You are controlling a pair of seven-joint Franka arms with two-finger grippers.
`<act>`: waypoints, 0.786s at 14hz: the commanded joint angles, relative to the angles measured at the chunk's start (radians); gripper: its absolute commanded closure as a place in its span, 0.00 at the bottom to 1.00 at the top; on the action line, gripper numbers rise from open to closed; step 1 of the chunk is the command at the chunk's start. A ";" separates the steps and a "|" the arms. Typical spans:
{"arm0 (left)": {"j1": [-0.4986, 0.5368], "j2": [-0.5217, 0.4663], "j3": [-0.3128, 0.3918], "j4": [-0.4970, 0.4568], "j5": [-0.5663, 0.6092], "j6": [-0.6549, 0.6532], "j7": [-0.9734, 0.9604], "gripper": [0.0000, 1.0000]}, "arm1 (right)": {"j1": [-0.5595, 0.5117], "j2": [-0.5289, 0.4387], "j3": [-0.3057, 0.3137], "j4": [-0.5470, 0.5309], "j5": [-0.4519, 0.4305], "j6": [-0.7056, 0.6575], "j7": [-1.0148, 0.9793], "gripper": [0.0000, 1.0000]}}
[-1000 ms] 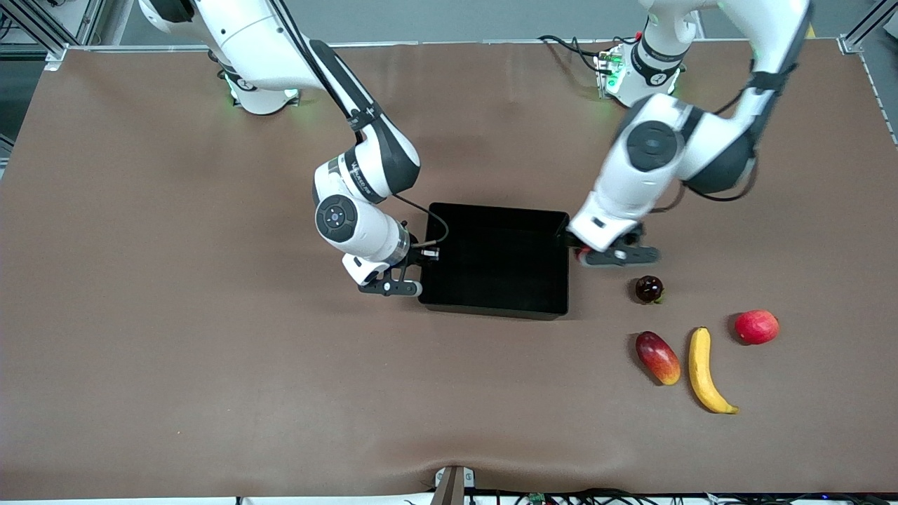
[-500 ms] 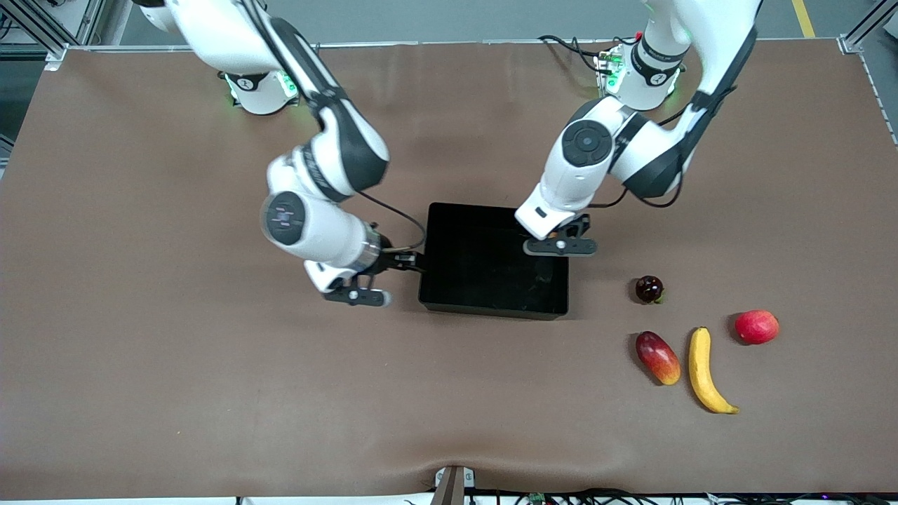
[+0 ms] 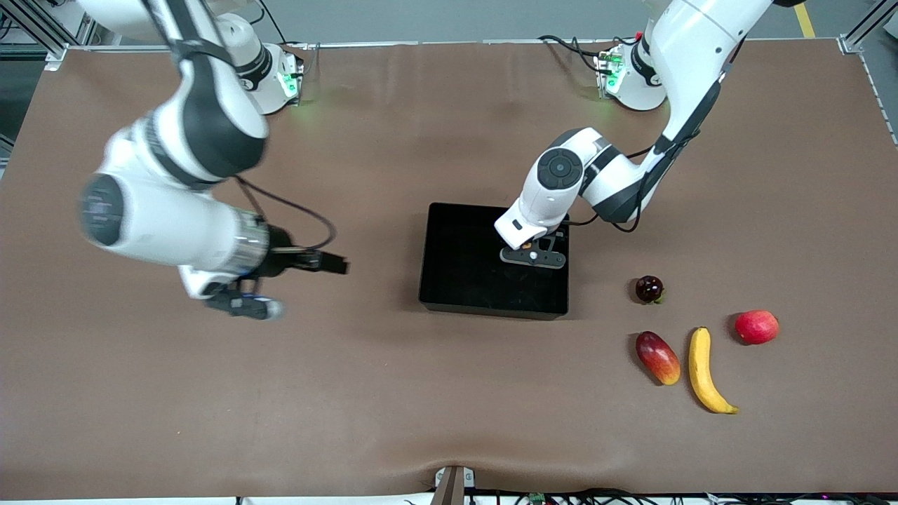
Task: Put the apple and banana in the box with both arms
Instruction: 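Carry the apple over the box while the right gripper withdraws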
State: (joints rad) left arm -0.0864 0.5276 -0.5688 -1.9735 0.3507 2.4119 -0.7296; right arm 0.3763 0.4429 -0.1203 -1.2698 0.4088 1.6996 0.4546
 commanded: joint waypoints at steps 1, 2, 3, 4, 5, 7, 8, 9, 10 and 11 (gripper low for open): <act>-0.018 0.005 0.000 0.007 0.030 0.004 -0.054 1.00 | -0.060 -0.064 0.019 0.001 -0.080 -0.059 -0.051 0.00; -0.019 0.006 0.001 0.005 0.030 0.006 -0.056 1.00 | -0.080 -0.084 0.018 0.003 -0.117 -0.104 -0.113 0.00; -0.018 0.014 0.001 0.005 0.030 0.004 -0.056 1.00 | -0.121 -0.104 0.018 0.001 -0.142 -0.136 -0.170 0.00; -0.018 0.017 0.001 0.005 0.030 0.004 -0.056 1.00 | -0.161 -0.125 0.021 0.000 -0.156 -0.165 -0.227 0.00; -0.018 0.019 0.001 0.005 0.030 0.004 -0.056 0.95 | -0.177 -0.142 0.018 -0.003 -0.185 -0.191 -0.284 0.00; -0.018 0.020 0.003 0.005 0.030 0.003 -0.056 0.89 | -0.220 -0.186 0.019 -0.043 -0.292 -0.218 -0.361 0.00; -0.018 0.020 0.003 0.005 0.030 0.001 -0.057 0.89 | -0.229 -0.225 0.018 -0.093 -0.320 -0.203 -0.393 0.00; -0.018 0.020 0.003 0.005 0.030 -0.002 -0.057 0.88 | -0.261 -0.259 0.019 -0.150 -0.327 -0.168 -0.419 0.00; -0.018 0.022 0.004 0.005 0.030 -0.005 -0.062 0.86 | -0.286 -0.292 0.019 -0.205 -0.327 -0.132 -0.460 0.00; -0.016 0.026 0.006 0.005 0.030 -0.005 -0.076 0.84 | -0.296 -0.321 0.019 -0.251 -0.327 -0.105 -0.487 0.00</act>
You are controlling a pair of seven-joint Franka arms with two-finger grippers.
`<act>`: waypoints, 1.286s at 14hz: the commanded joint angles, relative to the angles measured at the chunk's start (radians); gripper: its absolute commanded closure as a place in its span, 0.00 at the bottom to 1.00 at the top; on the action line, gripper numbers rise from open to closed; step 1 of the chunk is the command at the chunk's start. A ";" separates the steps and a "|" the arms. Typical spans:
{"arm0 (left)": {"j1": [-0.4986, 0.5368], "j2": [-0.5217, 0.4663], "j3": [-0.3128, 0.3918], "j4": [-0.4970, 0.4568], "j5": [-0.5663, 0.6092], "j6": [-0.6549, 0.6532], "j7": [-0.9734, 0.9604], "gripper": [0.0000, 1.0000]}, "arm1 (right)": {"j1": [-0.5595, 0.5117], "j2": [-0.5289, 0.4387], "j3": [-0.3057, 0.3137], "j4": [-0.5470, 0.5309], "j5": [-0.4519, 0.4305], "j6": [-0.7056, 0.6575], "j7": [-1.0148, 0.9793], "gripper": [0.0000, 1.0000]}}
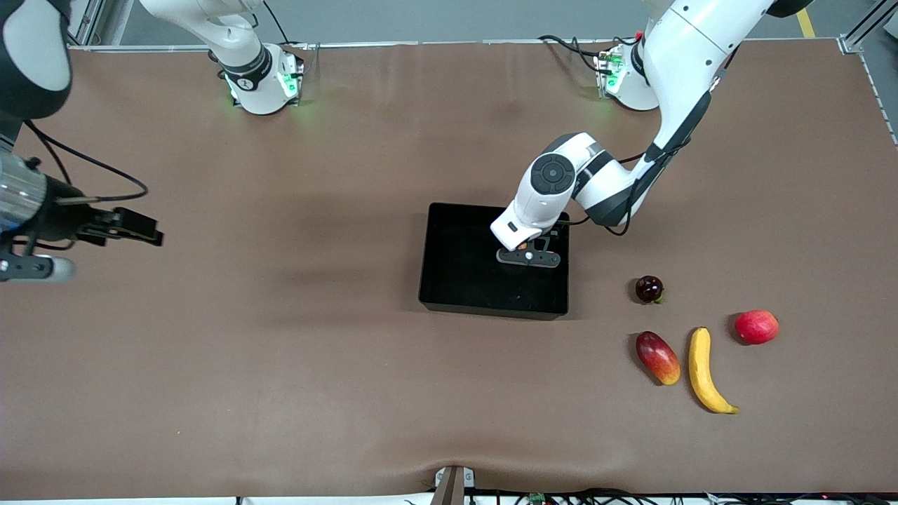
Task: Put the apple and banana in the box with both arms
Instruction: 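Carry the apple over the box while the right gripper withdraws, then lower the apple into the box and open the left gripper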
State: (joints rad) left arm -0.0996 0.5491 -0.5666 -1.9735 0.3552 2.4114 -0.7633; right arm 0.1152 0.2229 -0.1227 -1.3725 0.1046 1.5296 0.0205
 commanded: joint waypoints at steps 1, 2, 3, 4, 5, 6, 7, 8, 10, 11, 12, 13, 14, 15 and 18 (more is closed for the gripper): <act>-0.005 0.012 0.005 0.008 0.028 -0.005 -0.053 0.80 | -0.058 -0.134 0.021 -0.193 -0.023 0.082 -0.066 0.00; -0.005 0.012 0.007 0.009 0.047 -0.006 -0.066 0.78 | -0.066 -0.167 0.020 -0.230 -0.026 0.092 -0.080 0.00; -0.005 0.012 0.008 0.009 0.066 -0.008 -0.080 0.74 | -0.075 -0.189 0.020 -0.240 -0.026 0.078 -0.094 0.00; -0.005 0.012 0.008 0.009 0.073 -0.012 -0.093 0.65 | -0.077 -0.215 0.021 -0.253 -0.042 0.063 -0.105 0.00; -0.006 0.014 0.008 0.010 0.074 -0.012 -0.102 0.46 | -0.078 -0.217 0.023 -0.255 -0.075 0.070 -0.105 0.00; -0.006 0.014 0.008 0.015 0.073 -0.012 -0.102 0.18 | -0.078 -0.215 0.023 -0.254 -0.086 0.078 -0.103 0.00; -0.006 0.012 0.008 0.019 0.074 -0.012 -0.103 0.00 | -0.077 -0.217 0.024 -0.249 -0.086 0.078 -0.105 0.00; -0.006 0.006 0.007 0.024 0.074 -0.012 -0.102 0.00 | -0.069 -0.214 0.028 -0.208 -0.086 0.067 -0.106 0.00; -0.005 -0.012 0.002 0.057 0.076 -0.038 -0.102 0.00 | -0.074 -0.195 0.028 -0.148 -0.089 0.069 -0.106 0.00; -0.003 -0.038 0.001 0.094 0.076 -0.094 -0.097 0.00 | -0.084 -0.188 0.025 -0.123 -0.082 0.073 -0.106 0.00; -0.002 -0.050 -0.004 0.140 0.074 -0.171 -0.094 0.00 | -0.083 -0.178 0.025 -0.106 -0.086 0.073 -0.105 0.00; 0.003 -0.067 -0.016 0.204 0.068 -0.264 -0.091 0.00 | -0.084 -0.178 0.025 -0.103 -0.091 0.073 -0.105 0.00; 0.014 -0.072 -0.028 0.266 0.062 -0.350 -0.088 0.00 | -0.083 -0.178 0.025 -0.103 -0.086 0.070 -0.102 0.00; 0.017 -0.075 -0.033 0.324 0.061 -0.421 -0.087 0.00 | -0.078 -0.178 0.025 -0.103 -0.085 0.067 -0.099 0.00; 0.096 -0.077 -0.033 0.412 0.057 -0.503 0.052 0.00 | -0.072 -0.186 0.028 -0.103 -0.086 0.017 -0.099 0.00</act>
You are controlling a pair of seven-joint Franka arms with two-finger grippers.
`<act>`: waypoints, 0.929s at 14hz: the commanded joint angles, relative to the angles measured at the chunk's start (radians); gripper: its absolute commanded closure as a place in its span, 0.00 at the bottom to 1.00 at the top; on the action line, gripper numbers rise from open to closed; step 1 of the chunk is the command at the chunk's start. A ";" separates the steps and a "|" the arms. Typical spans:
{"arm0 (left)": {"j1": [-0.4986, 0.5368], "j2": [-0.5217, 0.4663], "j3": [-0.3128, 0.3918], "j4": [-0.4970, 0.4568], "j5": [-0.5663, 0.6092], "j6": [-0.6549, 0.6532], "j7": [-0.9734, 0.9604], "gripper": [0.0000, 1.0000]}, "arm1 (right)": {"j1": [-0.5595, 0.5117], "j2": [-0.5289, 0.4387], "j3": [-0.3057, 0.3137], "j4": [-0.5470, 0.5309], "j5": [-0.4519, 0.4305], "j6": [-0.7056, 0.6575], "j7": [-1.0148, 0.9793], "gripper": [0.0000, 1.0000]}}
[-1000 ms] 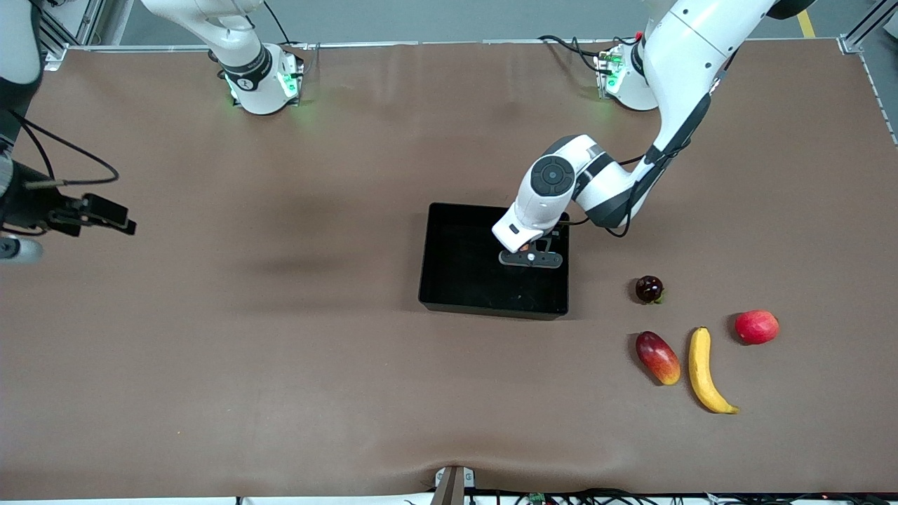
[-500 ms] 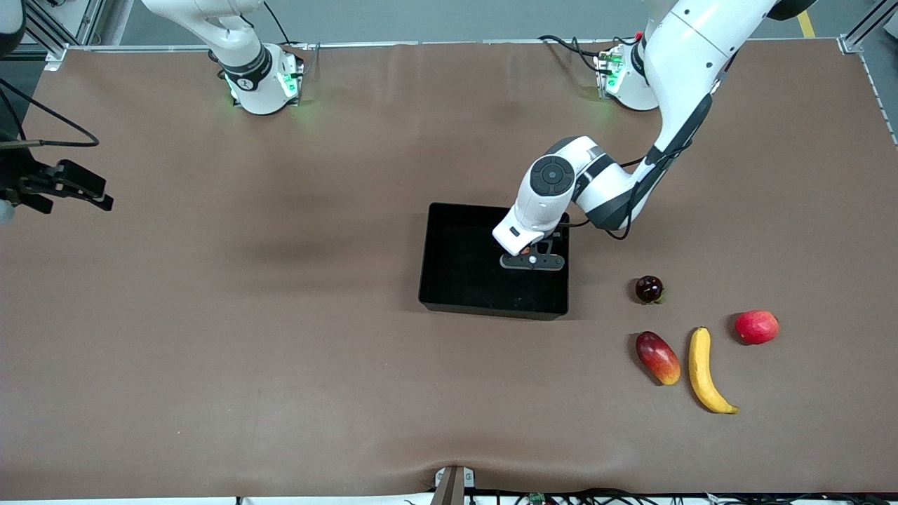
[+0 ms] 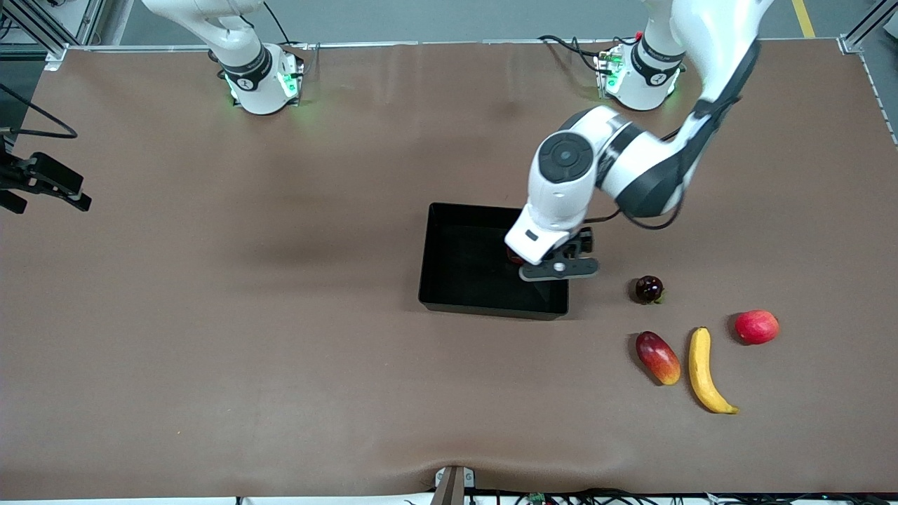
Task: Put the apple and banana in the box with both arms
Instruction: 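Lower the apple into the box and open the left gripper, then move the left gripper over to the yellow banana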
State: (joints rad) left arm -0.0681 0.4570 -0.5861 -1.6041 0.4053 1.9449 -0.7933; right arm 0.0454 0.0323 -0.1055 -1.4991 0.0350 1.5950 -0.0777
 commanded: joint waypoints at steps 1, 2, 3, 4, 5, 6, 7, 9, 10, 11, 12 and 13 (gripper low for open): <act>0.115 0.011 -0.015 0.043 0.007 -0.037 0.150 0.00 | -0.009 0.003 0.009 0.023 -0.011 -0.073 -0.002 0.00; 0.161 0.005 -0.015 0.043 0.009 -0.037 0.230 0.00 | -0.012 0.003 0.007 0.025 -0.004 -0.075 -0.005 0.00; 0.204 0.005 -0.014 0.044 0.009 -0.037 0.303 0.00 | -0.010 0.005 0.006 0.025 -0.009 -0.070 -0.008 0.00; 0.241 0.012 -0.014 0.056 0.009 -0.035 0.371 0.00 | -0.010 0.005 0.006 0.031 -0.014 -0.072 -0.008 0.00; 0.272 0.020 -0.011 0.064 0.010 -0.029 0.428 0.00 | -0.012 0.006 0.006 0.040 -0.017 -0.070 -0.004 0.00; 0.310 0.038 -0.009 0.066 0.015 -0.018 0.483 0.00 | -0.012 0.006 0.006 0.043 -0.021 -0.073 -0.004 0.00; 0.354 0.057 -0.009 0.067 0.015 0.011 0.538 0.00 | -0.012 0.006 0.006 0.043 -0.023 -0.073 -0.001 0.00; 0.446 0.110 -0.008 0.073 0.012 0.125 0.711 0.00 | -0.013 0.005 0.003 0.043 -0.021 -0.078 0.002 0.00; 0.483 0.155 -0.008 0.090 0.009 0.164 0.773 0.00 | -0.012 0.005 0.004 0.045 -0.020 -0.078 0.001 0.00; 0.511 0.201 -0.008 0.114 0.007 0.192 0.796 0.00 | -0.009 0.003 0.006 0.046 -0.021 -0.078 0.001 0.00; 0.530 0.236 -0.008 0.125 0.009 0.227 0.799 0.00 | -0.009 0.003 0.007 0.046 -0.021 -0.081 0.004 0.00; 0.531 0.259 -0.003 0.127 0.013 0.271 0.804 0.00 | -0.012 0.003 0.004 0.046 -0.017 -0.084 0.006 0.00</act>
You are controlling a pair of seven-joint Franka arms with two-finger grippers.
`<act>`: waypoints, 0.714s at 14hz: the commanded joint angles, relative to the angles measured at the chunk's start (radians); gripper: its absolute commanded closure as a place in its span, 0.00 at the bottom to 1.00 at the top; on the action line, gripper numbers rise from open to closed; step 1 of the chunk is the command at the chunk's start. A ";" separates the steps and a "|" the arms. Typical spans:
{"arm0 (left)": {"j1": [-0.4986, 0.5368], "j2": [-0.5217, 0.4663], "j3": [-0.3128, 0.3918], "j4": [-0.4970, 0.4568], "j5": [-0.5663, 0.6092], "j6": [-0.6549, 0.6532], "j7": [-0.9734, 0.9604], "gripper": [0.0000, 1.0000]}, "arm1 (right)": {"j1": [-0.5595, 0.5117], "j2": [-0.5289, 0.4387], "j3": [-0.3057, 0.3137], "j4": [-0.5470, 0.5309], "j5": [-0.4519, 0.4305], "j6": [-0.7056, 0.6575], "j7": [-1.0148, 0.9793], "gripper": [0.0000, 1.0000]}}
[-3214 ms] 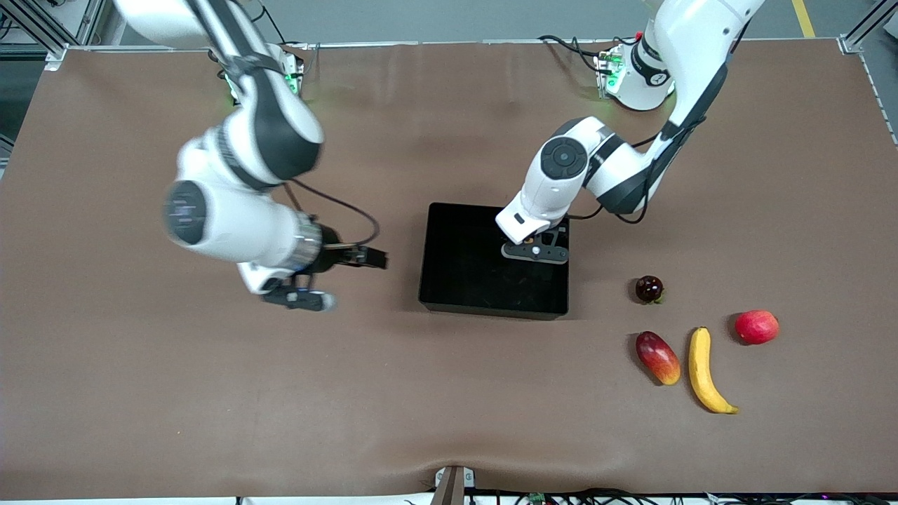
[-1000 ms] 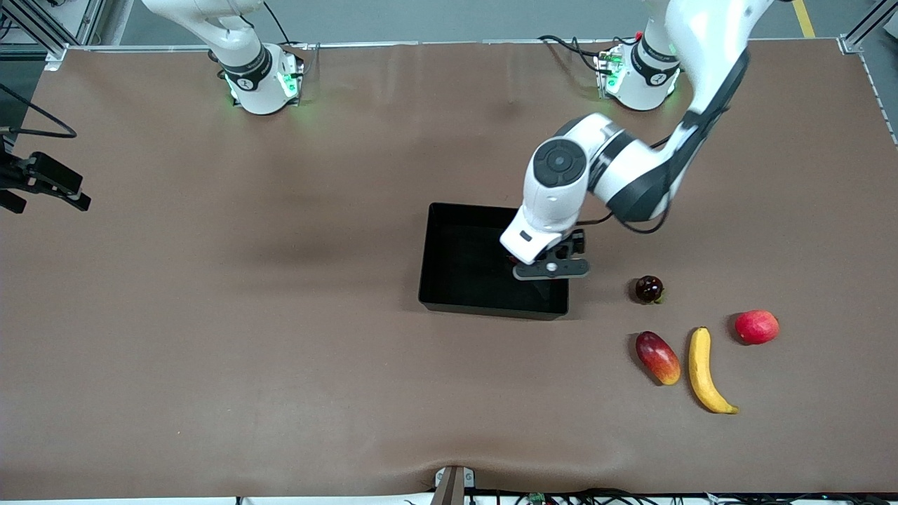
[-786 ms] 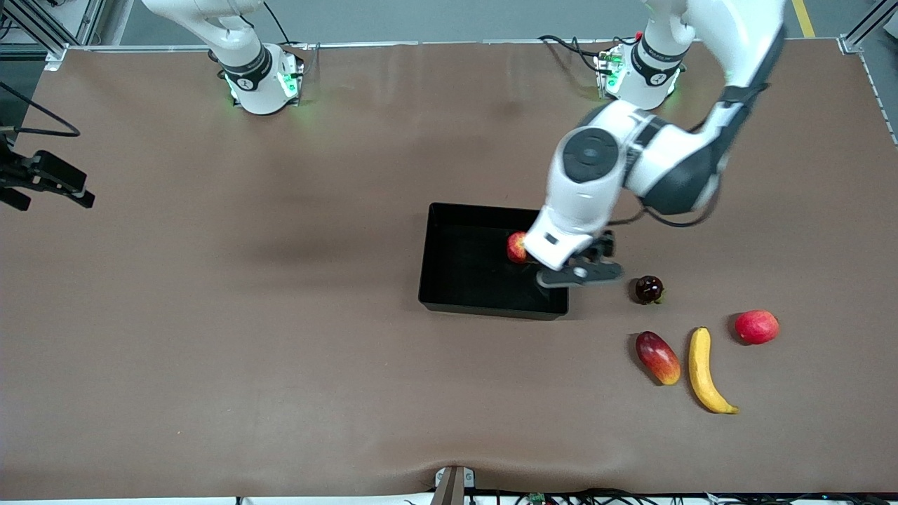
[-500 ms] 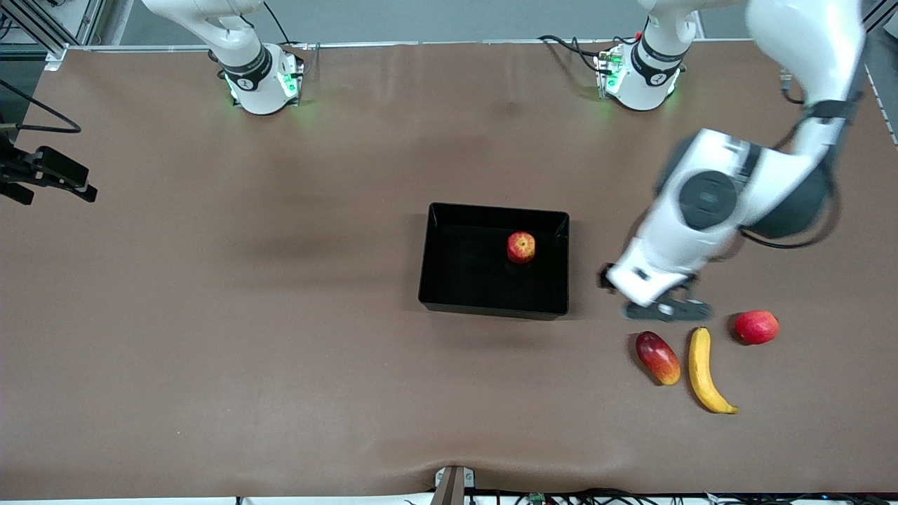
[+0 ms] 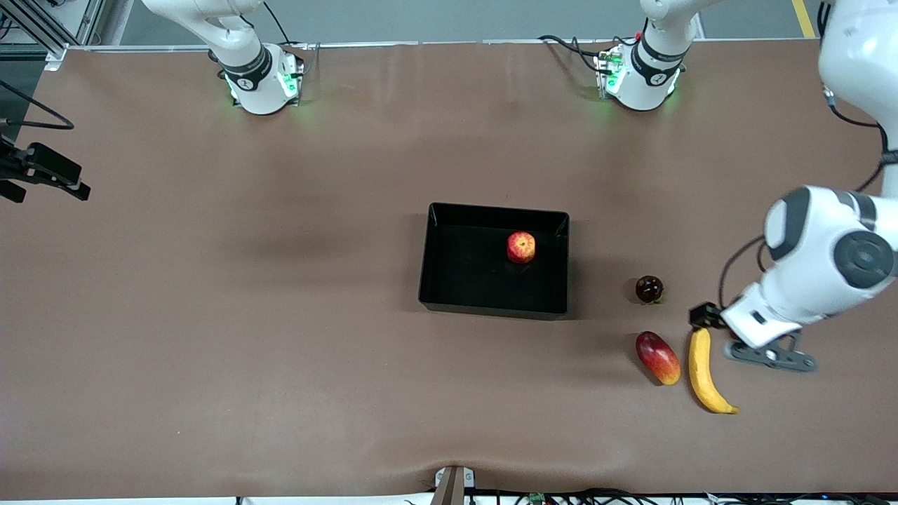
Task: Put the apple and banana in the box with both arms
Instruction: 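Move the left gripper over to the yellow banana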
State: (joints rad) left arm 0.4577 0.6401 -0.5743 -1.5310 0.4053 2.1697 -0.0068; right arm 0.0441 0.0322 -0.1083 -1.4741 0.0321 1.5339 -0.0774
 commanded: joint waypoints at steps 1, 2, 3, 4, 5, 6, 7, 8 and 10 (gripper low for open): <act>0.004 0.101 -0.006 0.055 0.015 0.086 0.014 0.00 | -0.012 0.003 0.006 0.021 -0.005 -0.027 0.005 0.00; -0.004 0.122 0.013 0.060 0.015 0.120 0.014 0.00 | -0.010 0.002 0.007 0.021 -0.004 -0.029 0.005 0.00; -0.008 0.148 0.030 0.069 0.015 0.152 0.016 0.00 | -0.009 0.000 0.009 0.021 -0.004 -0.029 0.007 0.00; -0.008 0.170 0.031 0.072 0.016 0.180 0.016 0.03 | -0.007 0.000 0.010 0.023 -0.004 -0.029 0.022 0.00; -0.010 0.185 0.034 0.078 0.020 0.203 0.024 0.06 | -0.006 0.000 0.012 0.023 -0.003 -0.029 0.045 0.00; -0.014 0.200 0.048 0.083 0.018 0.213 0.031 0.10 | -0.006 0.000 0.013 0.023 -0.003 -0.029 0.073 0.00; -0.025 0.208 0.068 0.084 0.018 0.231 0.033 0.14 | -0.006 -0.002 0.013 0.023 -0.003 -0.029 0.079 0.00; -0.043 0.216 0.097 0.083 0.018 0.252 0.031 0.16 | -0.006 -0.002 0.013 0.023 -0.003 -0.029 0.076 0.00; -0.063 0.225 0.139 0.083 0.018 0.275 0.030 0.19 | -0.009 0.000 0.010 0.023 -0.007 -0.029 0.071 0.00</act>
State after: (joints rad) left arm 0.4227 0.8438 -0.4724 -1.4779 0.4054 2.4215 0.0168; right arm 0.0441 0.0322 -0.1041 -1.4649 0.0323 1.5197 -0.0223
